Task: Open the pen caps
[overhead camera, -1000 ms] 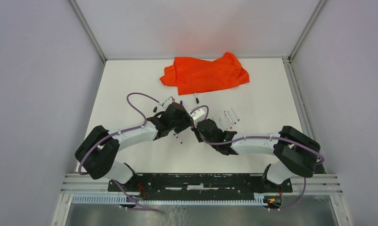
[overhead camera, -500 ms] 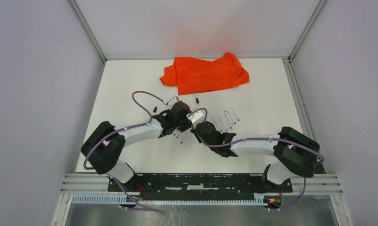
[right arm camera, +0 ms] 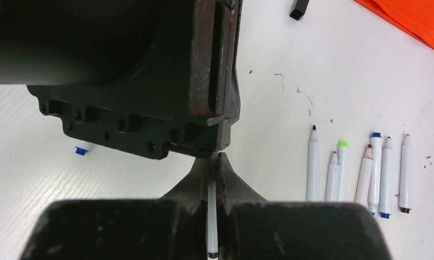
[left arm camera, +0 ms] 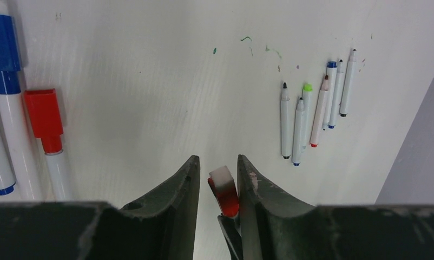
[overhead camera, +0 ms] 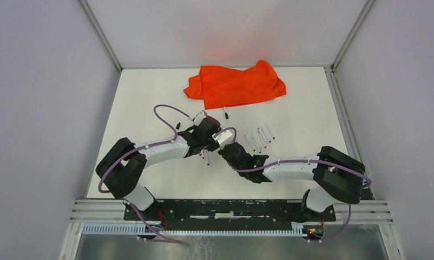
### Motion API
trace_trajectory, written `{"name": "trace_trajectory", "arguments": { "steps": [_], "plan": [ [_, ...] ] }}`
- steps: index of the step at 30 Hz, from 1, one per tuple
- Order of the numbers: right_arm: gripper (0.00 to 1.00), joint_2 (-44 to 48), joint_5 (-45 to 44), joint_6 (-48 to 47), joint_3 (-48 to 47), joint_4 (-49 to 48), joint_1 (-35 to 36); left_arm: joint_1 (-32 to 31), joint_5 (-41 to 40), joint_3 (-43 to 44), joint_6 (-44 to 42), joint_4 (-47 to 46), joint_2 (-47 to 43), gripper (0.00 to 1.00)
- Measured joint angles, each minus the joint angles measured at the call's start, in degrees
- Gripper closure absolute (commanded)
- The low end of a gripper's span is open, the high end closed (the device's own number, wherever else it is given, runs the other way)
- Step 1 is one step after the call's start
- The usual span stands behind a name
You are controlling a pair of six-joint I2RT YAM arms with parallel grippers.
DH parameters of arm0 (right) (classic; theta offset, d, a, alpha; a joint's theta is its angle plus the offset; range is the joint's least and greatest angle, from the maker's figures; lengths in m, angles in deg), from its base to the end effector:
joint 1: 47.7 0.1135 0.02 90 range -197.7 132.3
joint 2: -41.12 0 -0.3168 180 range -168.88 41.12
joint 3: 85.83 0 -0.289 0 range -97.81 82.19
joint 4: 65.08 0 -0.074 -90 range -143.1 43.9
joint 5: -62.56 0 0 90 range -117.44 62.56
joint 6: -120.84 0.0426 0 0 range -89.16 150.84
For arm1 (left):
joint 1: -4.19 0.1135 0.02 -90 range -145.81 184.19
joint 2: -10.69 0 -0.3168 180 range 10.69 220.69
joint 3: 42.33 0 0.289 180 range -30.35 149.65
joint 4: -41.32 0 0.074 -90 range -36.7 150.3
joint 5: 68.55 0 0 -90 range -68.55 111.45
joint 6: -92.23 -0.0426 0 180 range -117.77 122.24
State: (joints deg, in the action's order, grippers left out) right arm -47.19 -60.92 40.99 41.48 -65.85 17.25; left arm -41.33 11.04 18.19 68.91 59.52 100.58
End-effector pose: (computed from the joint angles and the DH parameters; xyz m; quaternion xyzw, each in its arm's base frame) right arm 0.1633 0.2940 0.1993 -0.2723 0.8150 0.0678 0.5071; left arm 0.2503 -0.2439 0.2030 -0.2027 0.9066 -0.2519 0.2712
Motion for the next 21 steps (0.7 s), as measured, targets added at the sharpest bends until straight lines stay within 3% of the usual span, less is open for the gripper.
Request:
{"name": "trace_trajectory", "arguments": {
  "steps": [6, 11, 14, 18, 21],
  "plan": [
    [1.00, -0.48, -0.96, 0.07, -0.02, 0.15, 0.48, 0.02, 0.24, 0.61, 0.35, -0.28, 0.50, 0.76],
    [1.00, -0.63, -1.31, 0.00, -0.11, 0.20, 0.70, 0.02, 0.28, 0.63, 0.35, -0.31, 0.50, 0.95],
    [1.00, -0.63, -1.38, -0.04, -0.11, 0.15, 0.70, 0.02, 0.28, 0.72, 0.35, -0.33, 0.50, 0.98],
    [0.80, -0.59, -1.38, -0.22, -0.04, -0.02, 0.70, 0.02, 0.28, 0.72, 0.26, -0.50, 0.50, 0.98],
    [0.74, 0.09, -1.22, -0.98, 0.48, -0.17, 0.76, -0.13, 0.48, 0.72, -0.44, -1.40, 0.50, 0.98]
  ]
}}
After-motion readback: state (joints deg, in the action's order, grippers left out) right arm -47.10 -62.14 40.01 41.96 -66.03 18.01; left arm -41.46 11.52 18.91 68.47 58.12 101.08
